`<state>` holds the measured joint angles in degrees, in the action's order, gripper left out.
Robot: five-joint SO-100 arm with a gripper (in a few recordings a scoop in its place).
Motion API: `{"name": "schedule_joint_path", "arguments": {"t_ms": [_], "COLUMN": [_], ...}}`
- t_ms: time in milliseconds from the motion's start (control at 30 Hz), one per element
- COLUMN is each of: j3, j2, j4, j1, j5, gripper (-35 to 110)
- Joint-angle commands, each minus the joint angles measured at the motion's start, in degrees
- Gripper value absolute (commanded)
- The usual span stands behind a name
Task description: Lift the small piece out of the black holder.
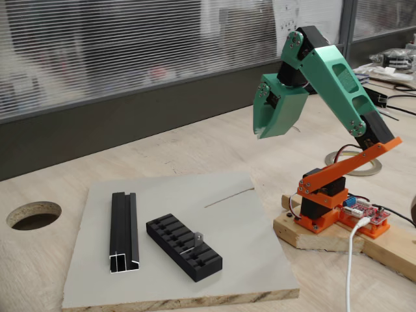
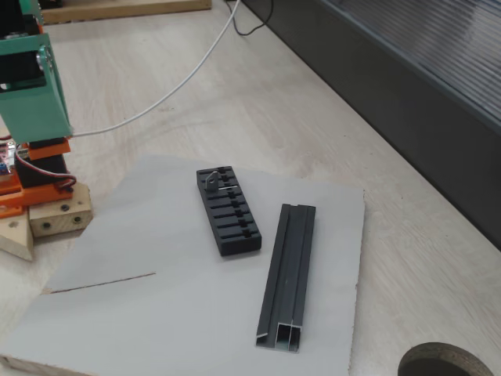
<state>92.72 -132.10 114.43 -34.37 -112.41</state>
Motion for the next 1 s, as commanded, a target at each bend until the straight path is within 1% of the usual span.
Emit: {"name": "schedule_joint_path", "arguments": {"t_ms": [0,167,300,500,767,967], "j3": [0.0,0.0,0.0,0.0,0.0,0.0], "j2": [-0.3,-0.3,-0.3,-0.3,-0.2,-0.2], "j4": [1.3,1.3,1.3,1.3,1.3,1.3], "j1": [1.0,8.9,10.5,11.1,24.4,29.2], "j5": [-3.8,-4.0,-4.9,-15.6,-25.2,-33.4], "gripper": [6,6,6,6,6,6]}}
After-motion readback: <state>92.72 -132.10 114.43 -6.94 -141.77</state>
